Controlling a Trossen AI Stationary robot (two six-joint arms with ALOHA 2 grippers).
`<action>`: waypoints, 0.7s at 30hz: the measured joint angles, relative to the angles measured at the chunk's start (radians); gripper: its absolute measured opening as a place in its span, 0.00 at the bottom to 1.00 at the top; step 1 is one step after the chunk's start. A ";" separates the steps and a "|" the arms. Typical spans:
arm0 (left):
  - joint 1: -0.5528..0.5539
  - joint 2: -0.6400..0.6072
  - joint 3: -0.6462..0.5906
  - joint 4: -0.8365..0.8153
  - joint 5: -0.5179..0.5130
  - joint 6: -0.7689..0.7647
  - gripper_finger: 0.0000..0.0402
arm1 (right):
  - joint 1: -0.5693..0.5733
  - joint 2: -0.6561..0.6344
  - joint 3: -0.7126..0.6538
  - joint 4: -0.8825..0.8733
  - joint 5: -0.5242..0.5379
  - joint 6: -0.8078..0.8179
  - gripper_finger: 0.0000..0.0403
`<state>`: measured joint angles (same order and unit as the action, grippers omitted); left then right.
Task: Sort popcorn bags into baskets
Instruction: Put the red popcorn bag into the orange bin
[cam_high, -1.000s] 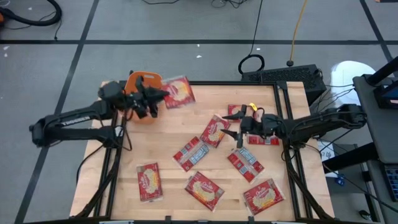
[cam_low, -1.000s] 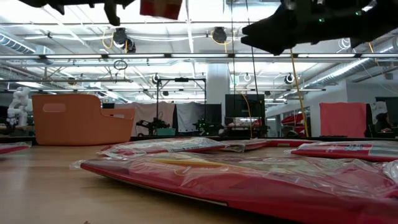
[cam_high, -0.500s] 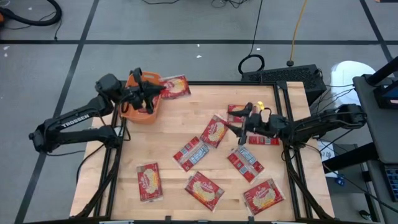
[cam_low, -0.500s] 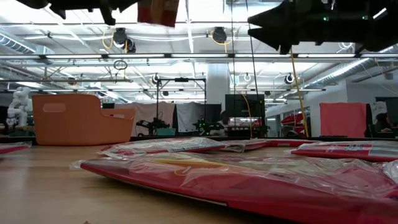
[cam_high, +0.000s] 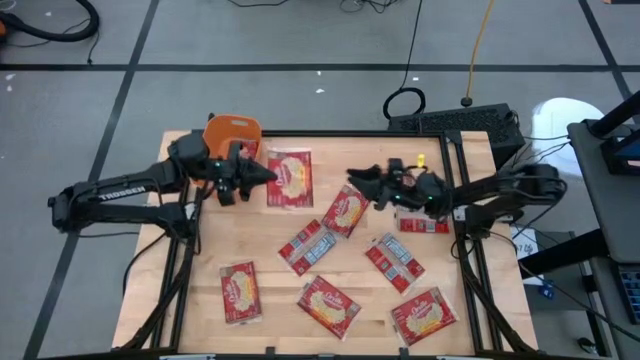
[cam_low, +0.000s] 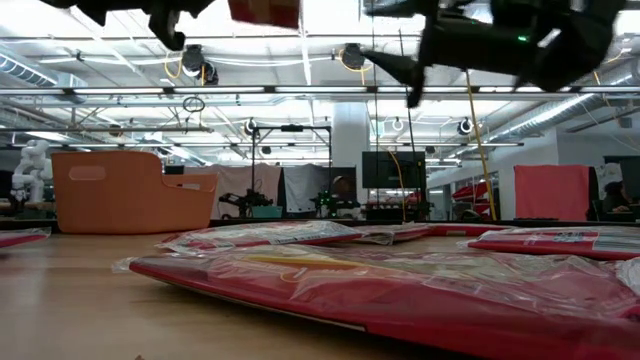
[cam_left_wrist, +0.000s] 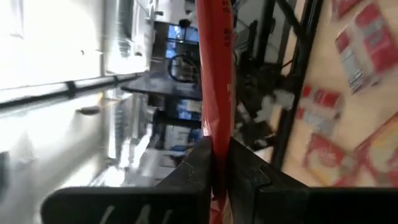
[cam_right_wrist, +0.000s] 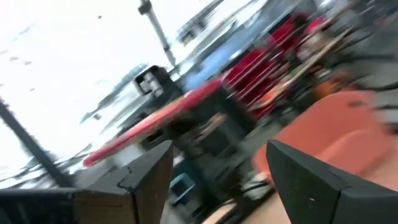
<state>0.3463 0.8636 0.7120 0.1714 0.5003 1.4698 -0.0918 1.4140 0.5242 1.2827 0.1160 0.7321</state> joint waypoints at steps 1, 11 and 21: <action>-0.007 0.000 0.000 -0.005 -0.028 0.022 0.10 | 0.001 0.030 0.037 0.001 -0.036 0.009 0.63; -0.094 0.001 -0.001 -0.075 -0.082 0.167 0.09 | -0.021 0.274 0.295 -0.001 -0.157 0.220 0.66; -0.099 0.012 -0.002 -0.139 -0.103 0.196 0.08 | -0.024 0.421 0.385 0.160 -0.250 0.353 0.66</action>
<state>0.2473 0.8761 0.7105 0.0321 0.3977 1.6659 -0.1158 1.8354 0.9092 1.4426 -0.1340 1.0854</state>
